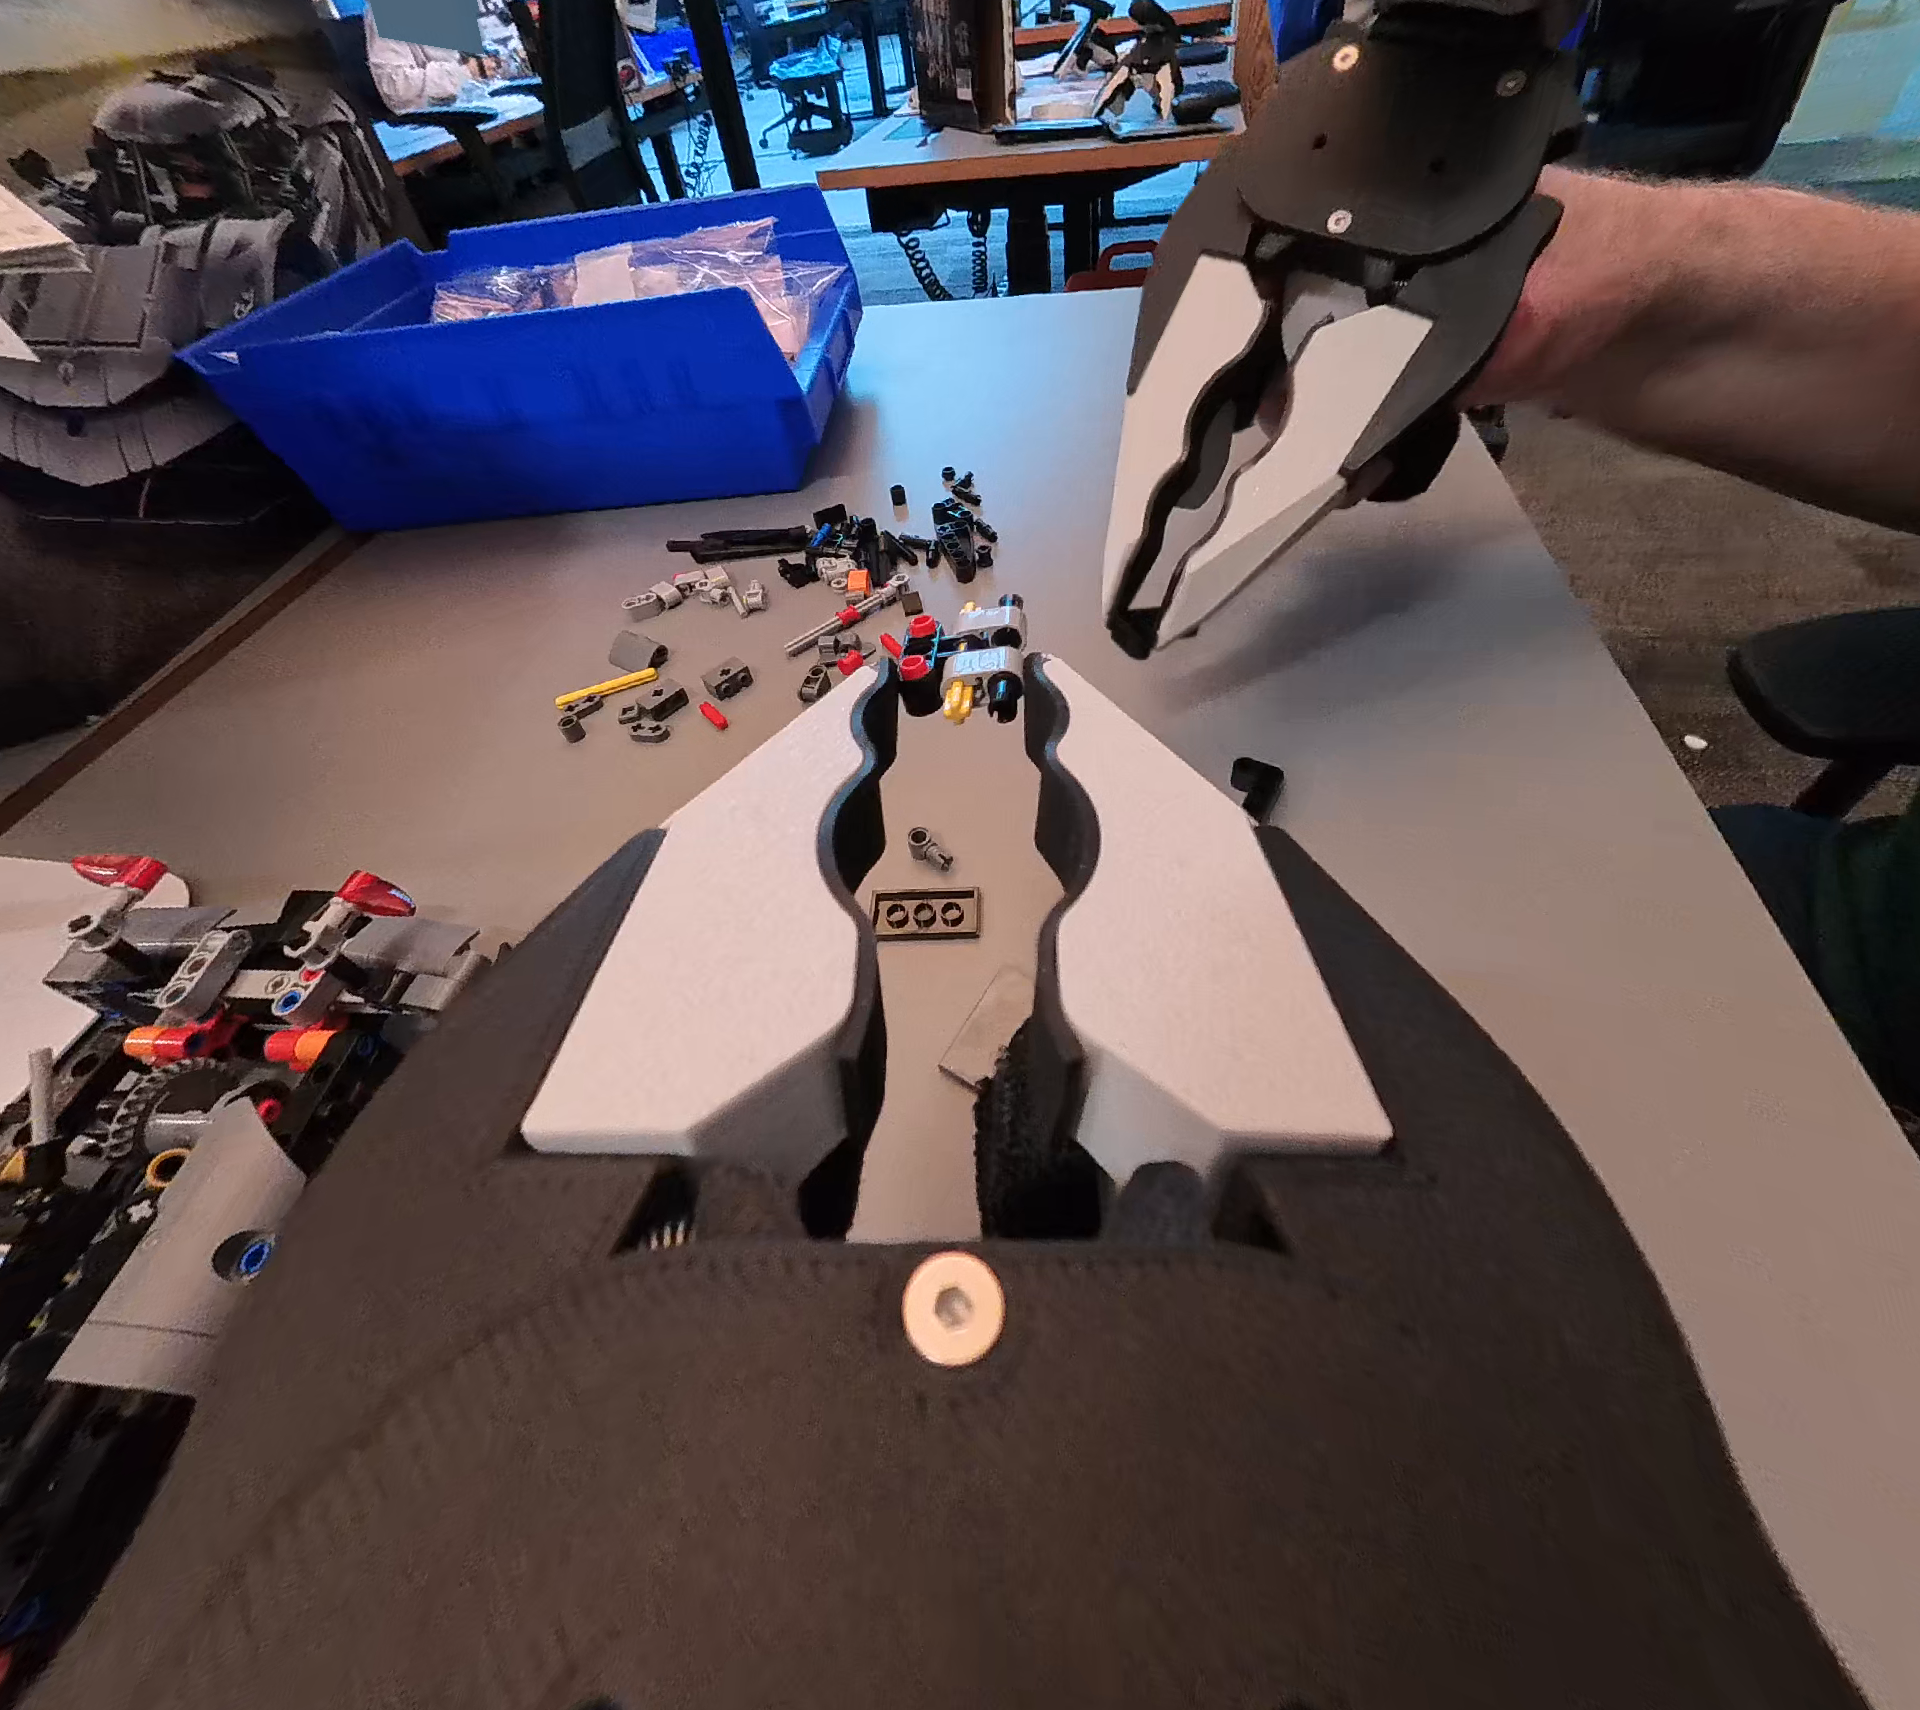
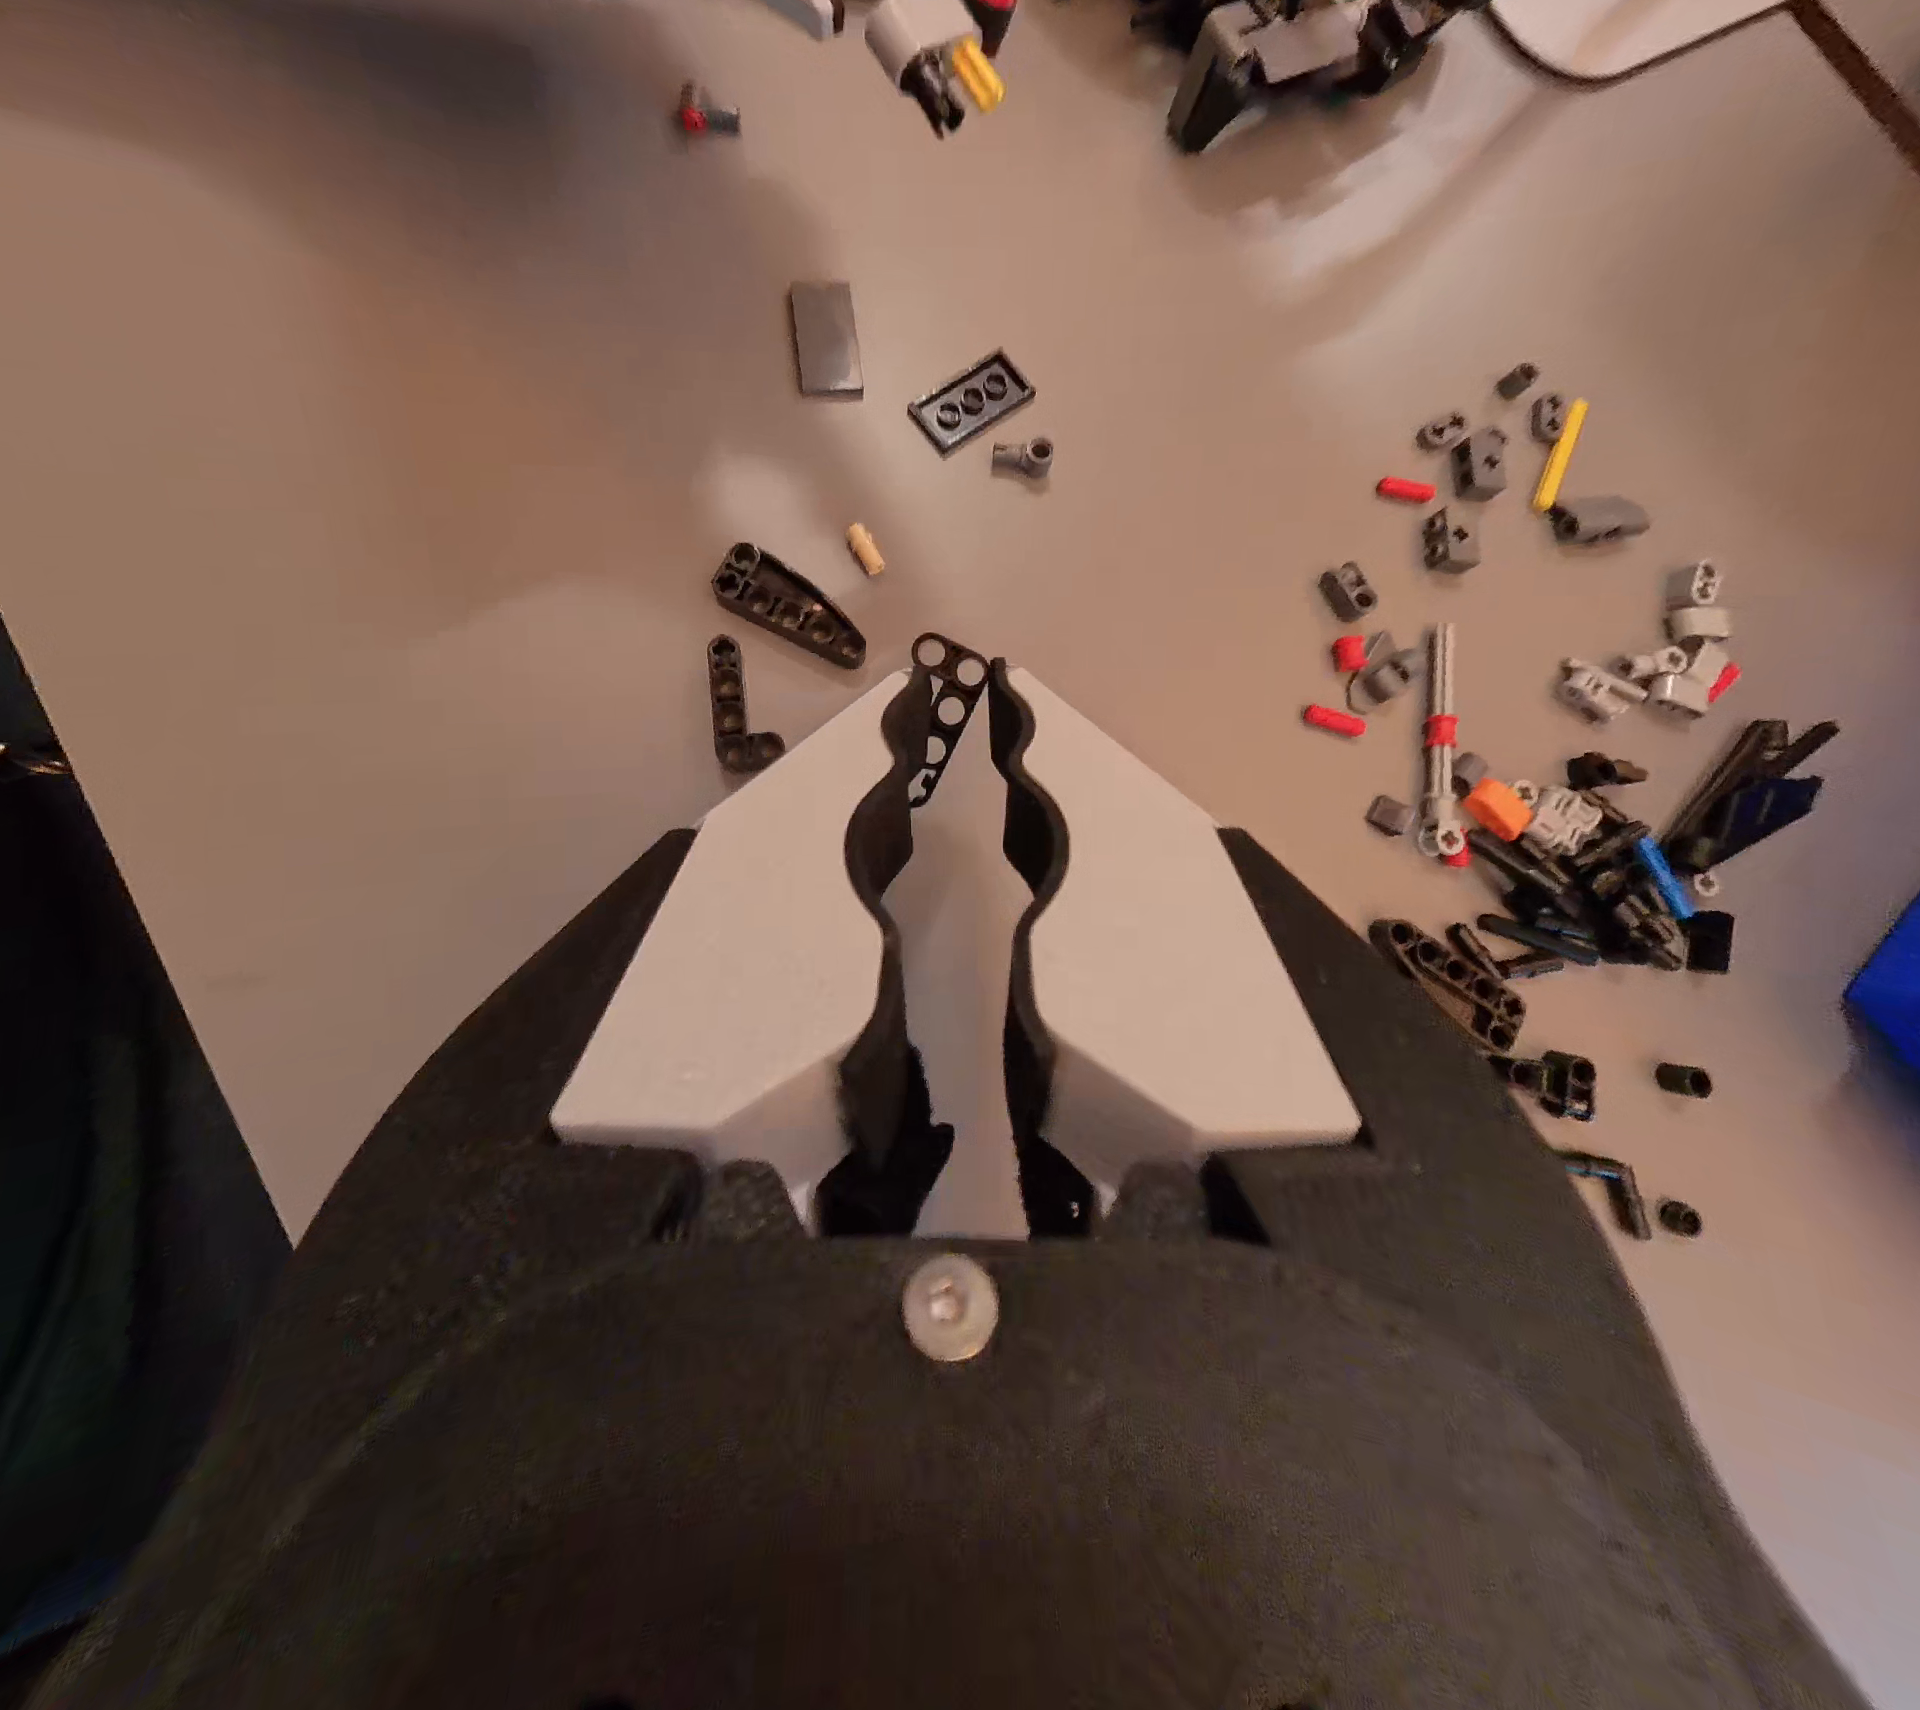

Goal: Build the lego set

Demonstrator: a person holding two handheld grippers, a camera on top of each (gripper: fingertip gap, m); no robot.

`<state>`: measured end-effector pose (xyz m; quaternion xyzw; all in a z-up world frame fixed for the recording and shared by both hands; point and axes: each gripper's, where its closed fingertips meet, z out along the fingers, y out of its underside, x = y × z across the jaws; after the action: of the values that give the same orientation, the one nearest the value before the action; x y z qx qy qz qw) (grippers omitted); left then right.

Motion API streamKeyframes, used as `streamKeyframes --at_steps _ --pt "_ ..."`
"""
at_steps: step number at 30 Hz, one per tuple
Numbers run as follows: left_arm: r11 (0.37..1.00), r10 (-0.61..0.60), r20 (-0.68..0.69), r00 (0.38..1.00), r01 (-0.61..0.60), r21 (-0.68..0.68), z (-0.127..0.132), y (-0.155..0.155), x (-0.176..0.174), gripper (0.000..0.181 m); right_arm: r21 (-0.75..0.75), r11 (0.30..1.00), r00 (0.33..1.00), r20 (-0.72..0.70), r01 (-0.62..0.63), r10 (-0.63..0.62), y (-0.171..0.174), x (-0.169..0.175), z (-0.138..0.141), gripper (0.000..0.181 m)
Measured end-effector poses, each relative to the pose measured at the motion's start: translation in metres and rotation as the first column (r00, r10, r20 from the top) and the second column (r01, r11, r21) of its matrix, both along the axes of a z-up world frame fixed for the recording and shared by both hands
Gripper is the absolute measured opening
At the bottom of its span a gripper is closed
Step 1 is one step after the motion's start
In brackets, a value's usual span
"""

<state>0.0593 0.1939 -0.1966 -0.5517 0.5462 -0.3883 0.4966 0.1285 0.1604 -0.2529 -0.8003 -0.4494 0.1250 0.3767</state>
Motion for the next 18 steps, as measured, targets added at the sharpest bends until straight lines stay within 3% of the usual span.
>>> streamKeyframes --at_steps 1,6,13,18 --pt "1.000 0.000 0.000 1.000 0.000 -0.002 0.000 0.000 0.000 0.022 0.013 1.000 1.000 -0.009 -0.008 0.008 0.001 -0.001 0.003 0.009" --pt "1.000 0.000 0.005 1.000 0.000 -0.008 0.000 0.001 0.000 0.022 0.085 0.996 0.998 -0.061 -0.004 0.009 0.007 -0.001 0.021 0.009" --pt "1.000 0.002 0.005 1.000 -0.003 0.023 0.002 -0.001 0.000 0.022 0.124 0.992 0.966 -0.260 0.019 0.014 0.011 -0.009 0.054 0.009" --pt "1.000 0.002 0.008 1.000 -0.003 0.022 0.002 -0.001 0.000 0.022 0.162 0.987 0.966 -0.257 0.004 0.038 0.013 -0.017 0.061 0.009"
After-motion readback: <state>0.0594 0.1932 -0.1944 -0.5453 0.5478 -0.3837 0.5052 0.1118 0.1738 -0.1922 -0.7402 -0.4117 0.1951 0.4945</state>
